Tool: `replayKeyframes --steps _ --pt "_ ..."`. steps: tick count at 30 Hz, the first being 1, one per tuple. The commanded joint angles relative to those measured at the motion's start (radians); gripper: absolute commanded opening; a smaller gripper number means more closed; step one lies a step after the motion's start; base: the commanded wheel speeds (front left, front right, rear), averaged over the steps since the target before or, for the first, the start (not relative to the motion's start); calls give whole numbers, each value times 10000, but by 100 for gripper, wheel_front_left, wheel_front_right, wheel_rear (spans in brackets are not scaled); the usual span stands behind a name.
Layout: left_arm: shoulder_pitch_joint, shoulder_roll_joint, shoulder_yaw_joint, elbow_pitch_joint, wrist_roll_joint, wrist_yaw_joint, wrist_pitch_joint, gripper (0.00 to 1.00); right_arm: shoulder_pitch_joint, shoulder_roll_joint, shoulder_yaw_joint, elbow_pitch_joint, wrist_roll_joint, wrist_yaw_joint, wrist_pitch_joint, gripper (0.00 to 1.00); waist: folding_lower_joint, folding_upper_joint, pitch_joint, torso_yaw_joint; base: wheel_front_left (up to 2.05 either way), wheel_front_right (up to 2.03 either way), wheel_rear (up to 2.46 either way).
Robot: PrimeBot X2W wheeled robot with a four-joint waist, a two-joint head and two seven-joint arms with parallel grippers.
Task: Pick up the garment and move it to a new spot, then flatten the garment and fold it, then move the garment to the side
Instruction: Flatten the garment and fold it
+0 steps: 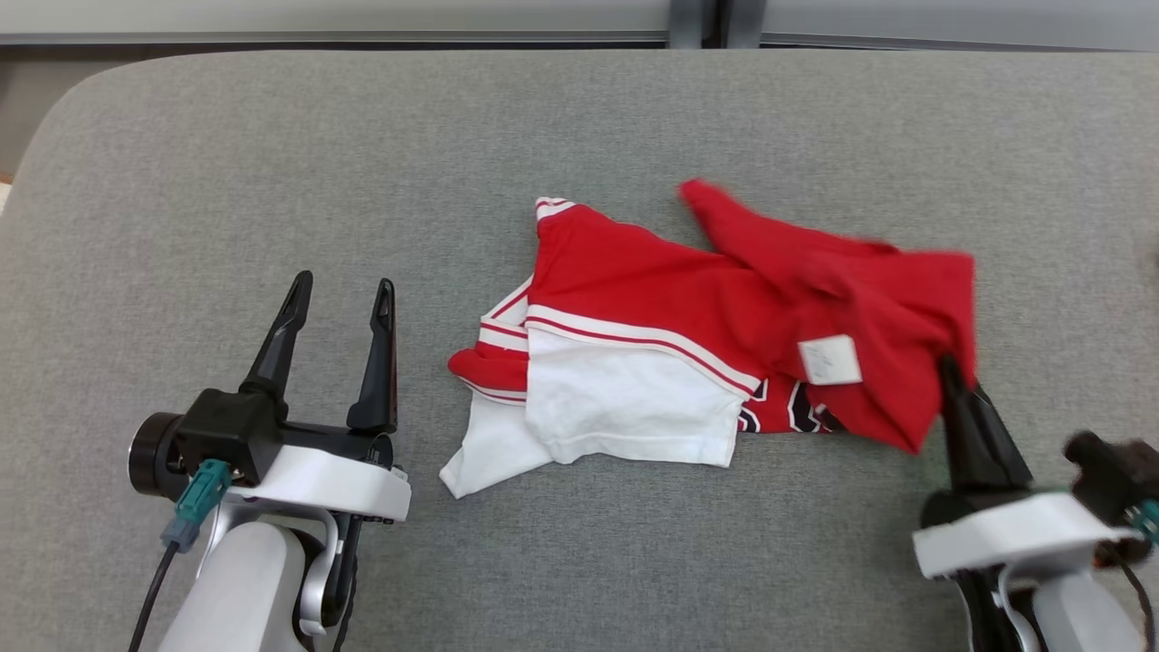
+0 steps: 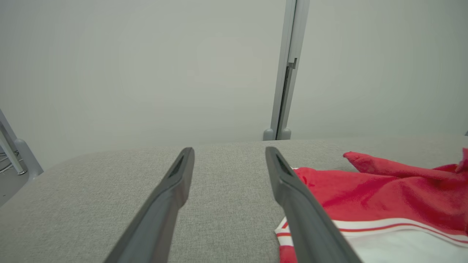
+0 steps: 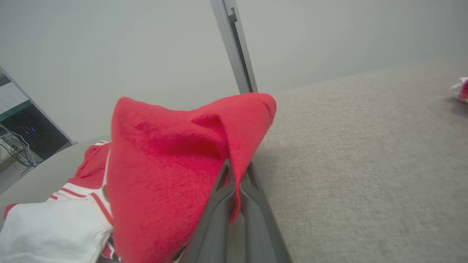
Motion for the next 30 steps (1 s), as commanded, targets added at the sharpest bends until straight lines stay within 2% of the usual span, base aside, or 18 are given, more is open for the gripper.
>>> replayKeyframes --steps 1,2,5,6,10,15,18,23,30 --pt "54 70 61 -58 51 56 6 100 299 146 -364 9 111 0 -100 0 0 0 -20 -124 0 0 0" --pt "88 86 83 -74 44 52 5 100 508 247 -711 62 134 0 -160 7 0 0 -18 -175 0 0 0" --pt "188 114 114 -113 4 93 5 100 1022 623 -1532 312 460 0 -202 56 0 0 -22 -279 0 0 0" --pt "220 123 130 -117 -9 103 6 100 1098 680 -1733 349 555 0 -235 100 0 0 -40 -304 0 0 0" --pt "309 173 202 -159 -70 156 5 100 1234 737 -2279 99 373 0 -335 100 0 0 -124 -424 0 0 0" --pt "533 236 274 -185 -92 274 6 100 1183 480 -2545 -775 -232 0 -382 100 0 0 -309 -549 0 0 0" --pt "701 285 312 -228 -81 366 6 100 1174 218 -2434 -1526 -836 0 -360 100 0 0 -514 -614 0 0 0" --pt "1142 381 300 -268 -94 468 58 100 1375 -111 -1951 -2538 -1675 0 272 100 0 0 -1029 -685 0 0 0" --pt "2008 512 152 -454 -147 570 295 100 2353 -30 -1117 -3379 -1914 0 1294 100 0 0 -1859 -777 0 0 0"
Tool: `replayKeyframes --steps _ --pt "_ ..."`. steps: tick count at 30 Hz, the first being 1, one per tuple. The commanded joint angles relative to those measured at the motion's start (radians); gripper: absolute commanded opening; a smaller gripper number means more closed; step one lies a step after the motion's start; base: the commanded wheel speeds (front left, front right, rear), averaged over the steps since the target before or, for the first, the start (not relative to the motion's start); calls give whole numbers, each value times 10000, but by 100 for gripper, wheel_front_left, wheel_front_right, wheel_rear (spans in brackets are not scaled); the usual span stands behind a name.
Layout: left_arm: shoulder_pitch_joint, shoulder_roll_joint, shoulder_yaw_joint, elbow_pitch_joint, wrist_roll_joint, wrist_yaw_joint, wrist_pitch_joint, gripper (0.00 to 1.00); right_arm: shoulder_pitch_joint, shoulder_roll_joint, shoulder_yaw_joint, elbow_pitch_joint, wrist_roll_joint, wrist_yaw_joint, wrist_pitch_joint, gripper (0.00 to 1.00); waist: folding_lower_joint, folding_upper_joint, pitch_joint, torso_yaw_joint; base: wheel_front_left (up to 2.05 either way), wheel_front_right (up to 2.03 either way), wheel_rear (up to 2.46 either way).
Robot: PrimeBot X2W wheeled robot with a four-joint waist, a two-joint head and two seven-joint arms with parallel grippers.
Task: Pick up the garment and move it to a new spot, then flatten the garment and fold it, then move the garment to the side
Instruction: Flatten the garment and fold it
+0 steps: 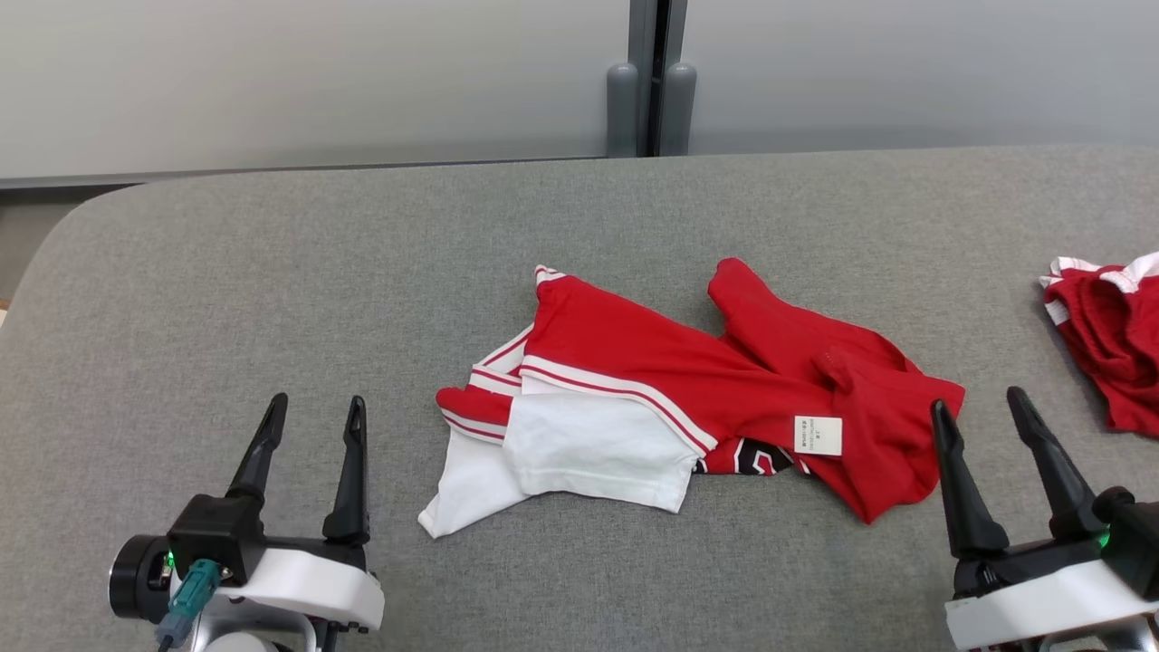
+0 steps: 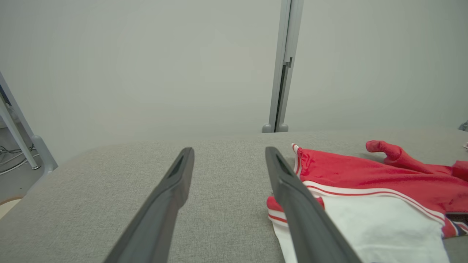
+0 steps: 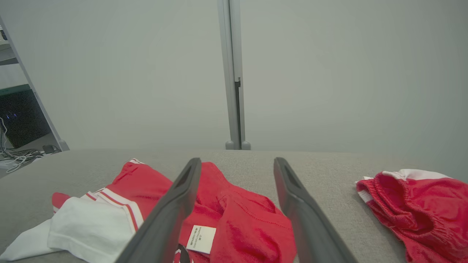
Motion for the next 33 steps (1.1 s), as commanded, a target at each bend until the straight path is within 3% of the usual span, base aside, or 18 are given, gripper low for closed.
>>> replayKeyframes --steps 1,17,20,26,33 --pt "153 47 -30 -85 -56 76 48 100 184 35 30 -105 91 0 61 100 0 -1 -211 -45 0 0 0" --pt "392 97 -353 -278 -116 83 373 100 461 133 -10 -175 282 0 233 100 0 -1 -448 -56 0 0 0" --pt "177 -12 -642 -247 -121 -150 526 100 402 147 -31 -188 307 0 216 100 0 -1 -372 -43 0 0 0" --pt "-622 -464 -1691 563 -314 -1047 1489 100 125 171 201 -236 341 0 284 100 0 -1 42 -282 0 0 0" --pt "-1500 -782 -1814 2259 -725 -1363 2207 100 -279 89 493 -19 484 0 186 100 0 -1 578 -838 0 0 0"
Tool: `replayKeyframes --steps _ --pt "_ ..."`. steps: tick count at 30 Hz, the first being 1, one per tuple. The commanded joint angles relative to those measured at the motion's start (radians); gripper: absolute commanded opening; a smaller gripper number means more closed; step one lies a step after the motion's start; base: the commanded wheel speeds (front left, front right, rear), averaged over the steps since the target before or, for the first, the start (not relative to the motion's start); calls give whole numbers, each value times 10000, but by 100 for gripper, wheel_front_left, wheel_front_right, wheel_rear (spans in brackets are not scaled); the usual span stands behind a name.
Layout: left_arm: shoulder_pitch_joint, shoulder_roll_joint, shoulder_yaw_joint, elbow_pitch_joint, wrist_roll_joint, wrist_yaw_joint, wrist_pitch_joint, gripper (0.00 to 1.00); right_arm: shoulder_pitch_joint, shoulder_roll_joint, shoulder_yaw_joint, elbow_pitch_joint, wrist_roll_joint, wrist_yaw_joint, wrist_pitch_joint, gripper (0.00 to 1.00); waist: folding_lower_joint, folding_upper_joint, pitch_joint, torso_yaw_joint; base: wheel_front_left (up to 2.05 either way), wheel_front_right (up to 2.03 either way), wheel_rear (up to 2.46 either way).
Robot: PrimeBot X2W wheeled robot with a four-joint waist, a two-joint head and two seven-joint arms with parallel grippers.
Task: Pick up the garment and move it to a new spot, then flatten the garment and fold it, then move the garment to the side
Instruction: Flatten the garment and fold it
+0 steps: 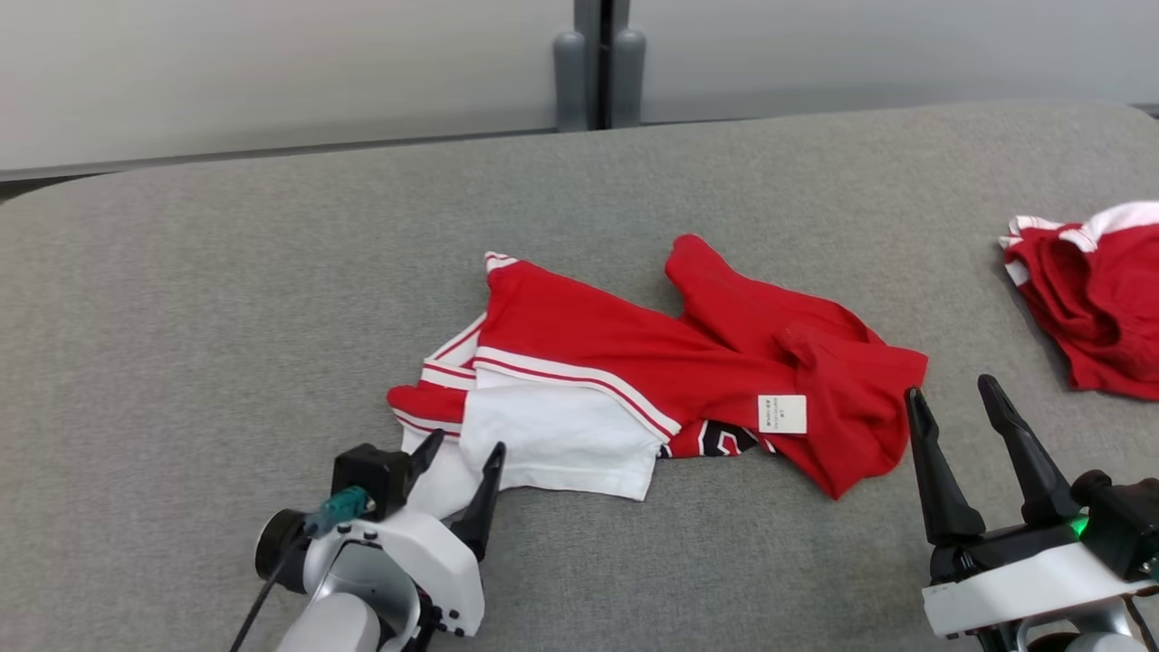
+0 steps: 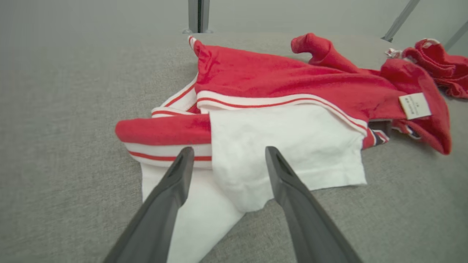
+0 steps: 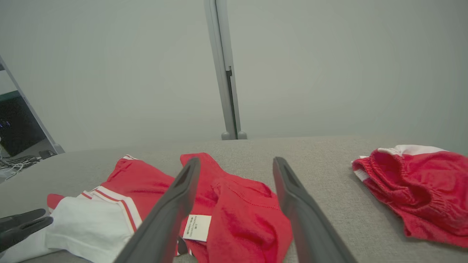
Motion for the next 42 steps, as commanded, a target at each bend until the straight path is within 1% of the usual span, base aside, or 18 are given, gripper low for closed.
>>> replayKeyframes --steps 1,3,4,5,6,8,10,15,20,24,28,30,31,32,37,38,39,42 --pt "-255 -1 103 210 -180 -68 52 100 -100 -33 9 86 72 0 -67 100 0 0 251 -254 0 0 0" --pt "-475 -47 182 704 -341 -152 160 100 -149 -12 -19 147 75 0 -134 100 0 0 371 -354 0 0 0" --pt "-561 -76 236 887 -457 -215 150 91 -163 -1 -24 197 101 0 -163 100 0 0 404 -392 0 0 0" --pt "-638 -93 280 987 -508 -230 45 38 -172 11 -49 228 135 0 -205 100 0 0 435 -415 0 0 0" --pt "-702 -94 343 1044 -573 -268 -37 0 -180 18 -70 264 151 0 -224 100 0 0 483 -430 0 0 0" --pt "-673 -119 521 1002 -818 -320 -216 0 -171 51 -119 335 174 0 -265 100 0 0 488 -423 0 0 0" --pt "-522 19 679 759 -891 -237 -347 0 -151 37 -184 376 190 0 -307 100 0 0 505 -372 0 0 0" --pt "135 286 1086 -513 -1241 29 -280 0 -215 69 -349 419 230 0 -378 100 0 0 547 -57 0 0 0" --pt "1018 708 1422 -2094 -1357 593 160 0 -263 37 -592 463 221 0 -391 100 0 0 598 297 0 0 0" --pt "1873 895 1596 -3233 -1469 1116 717 0 -262 4 -716 492 219 0 -372 100 0 0 627 417 0 0 0" --pt "2678 1023 1698 -3935 -1577 1588 1261 0 -295 32 -863 543 168 0 -394 100 0 0 664 401 0 0 0" --pt "2818 1015 1650 -4019 -1588 1678 1369 0 -319 67 -912 524 105 0 -379 100 0 0 680 394 0 0 0" --pt "2819 984 1640 -3994 -1596 1684 1334 43 -337 78 -938 498 62 0 -381 100 0 0 677 388 0 0 0" --pt "2791 977 1637 -3922 -1527 1715 1241 100 -366 84 -951 475 58 0 -389 100 0 0 673 378 0 0 0" --pt "2211 845 1754 -3778 -1154 1622 98 100 -386 58 -990 323 -160 0 -282 100 0 0 527 354 0 0 0" --pt "2093 907 1786 -3745 -933 1632 -245 100 -370 51 -979 321 -170 0 -257 100 0 0 448 357 0 0 0" --pt "2093 907 1786 -3745 -933 1632 -245 100 -370 51 -979 321 -170 0 -257 100 0 0 448 357 0 0 0" --pt "1734 997 1844 -3678 -418 1695 -1210 100 -177 52 -1012 186 -303 0 -130 100 0 0 212 386 0 0 0"
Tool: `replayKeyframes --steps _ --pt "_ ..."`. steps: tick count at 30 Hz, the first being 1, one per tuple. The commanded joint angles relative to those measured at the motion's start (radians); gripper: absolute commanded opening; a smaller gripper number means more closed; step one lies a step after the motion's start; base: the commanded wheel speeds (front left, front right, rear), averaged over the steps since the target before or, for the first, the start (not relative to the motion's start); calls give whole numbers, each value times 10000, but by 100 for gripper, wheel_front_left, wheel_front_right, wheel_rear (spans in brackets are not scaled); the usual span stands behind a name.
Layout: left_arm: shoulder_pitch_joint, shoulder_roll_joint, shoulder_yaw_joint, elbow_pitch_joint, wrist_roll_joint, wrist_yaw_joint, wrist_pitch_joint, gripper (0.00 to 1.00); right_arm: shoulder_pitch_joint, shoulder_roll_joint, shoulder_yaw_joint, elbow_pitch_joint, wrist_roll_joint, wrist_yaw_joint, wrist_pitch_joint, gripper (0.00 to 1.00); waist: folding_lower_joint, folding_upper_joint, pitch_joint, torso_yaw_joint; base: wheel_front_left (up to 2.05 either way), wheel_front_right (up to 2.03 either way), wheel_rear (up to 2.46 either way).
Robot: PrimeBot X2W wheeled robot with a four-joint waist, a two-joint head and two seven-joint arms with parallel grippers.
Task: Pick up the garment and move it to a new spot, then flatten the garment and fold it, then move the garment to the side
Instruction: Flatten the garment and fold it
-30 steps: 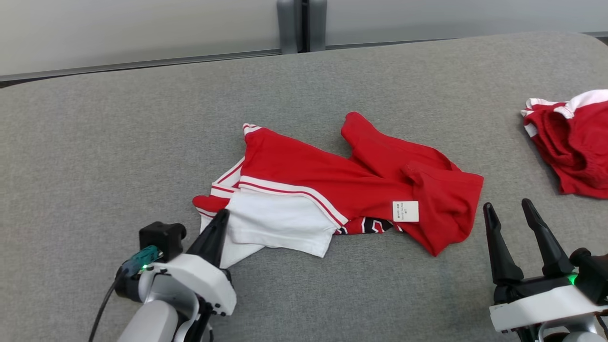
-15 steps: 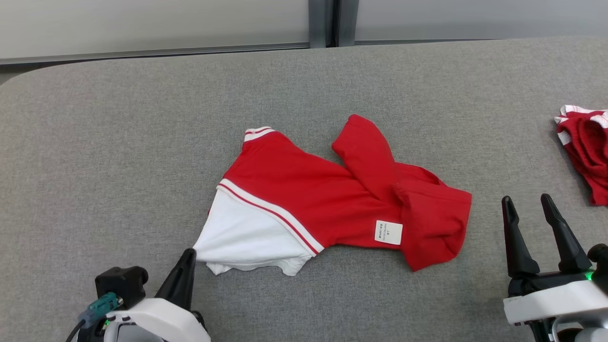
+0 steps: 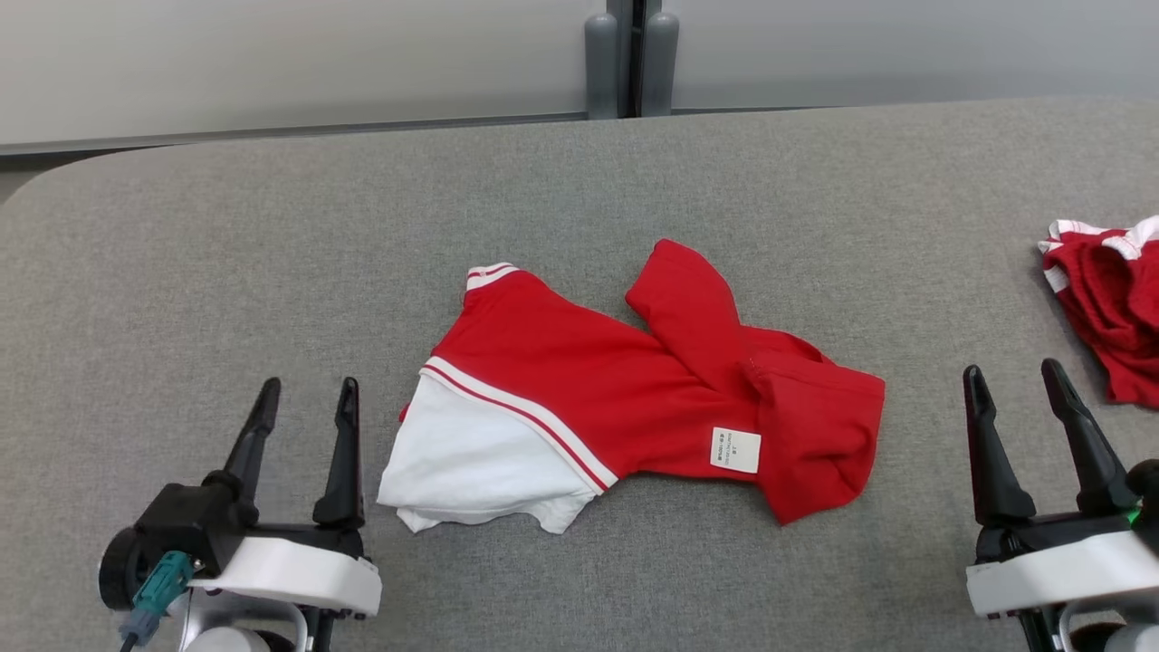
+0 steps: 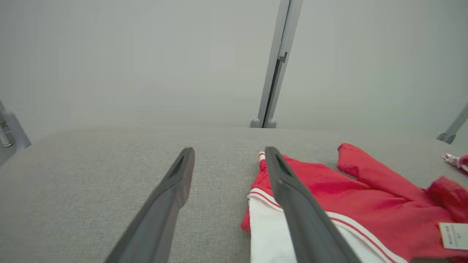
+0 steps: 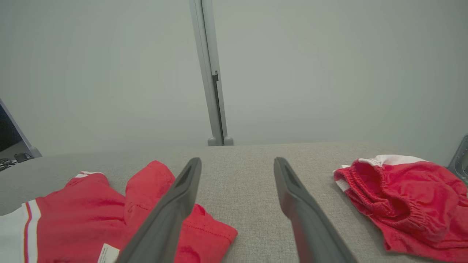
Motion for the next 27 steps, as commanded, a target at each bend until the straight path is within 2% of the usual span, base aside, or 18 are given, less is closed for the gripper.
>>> replayKeyframes --steps 1,6,17,22,27 --pt "-242 141 51 64 287 74 -385 100 208 -32 -13 -88 -67 0 83 100 0 0 -199 29 0 0 0" --pt "-310 289 111 318 834 202 -1033 100 567 -29 79 -304 -212 0 326 100 0 0 -614 0 0 0 0" --pt "-221 291 -1 772 835 155 -1147 100 793 -182 274 -504 -84 0 640 100 0 0 -811 99 0 0 0" --pt "-568 138 -231 820 908 89 -1102 100 300 -299 973 -202 9 0 1066 100 0 0 -484 413 0 0 0" --pt "-1048 -171 -522 1056 925 -73 -1185 100 -534 -397 2019 600 81 0 1474 100 0 0 -8 897 0 0 0"
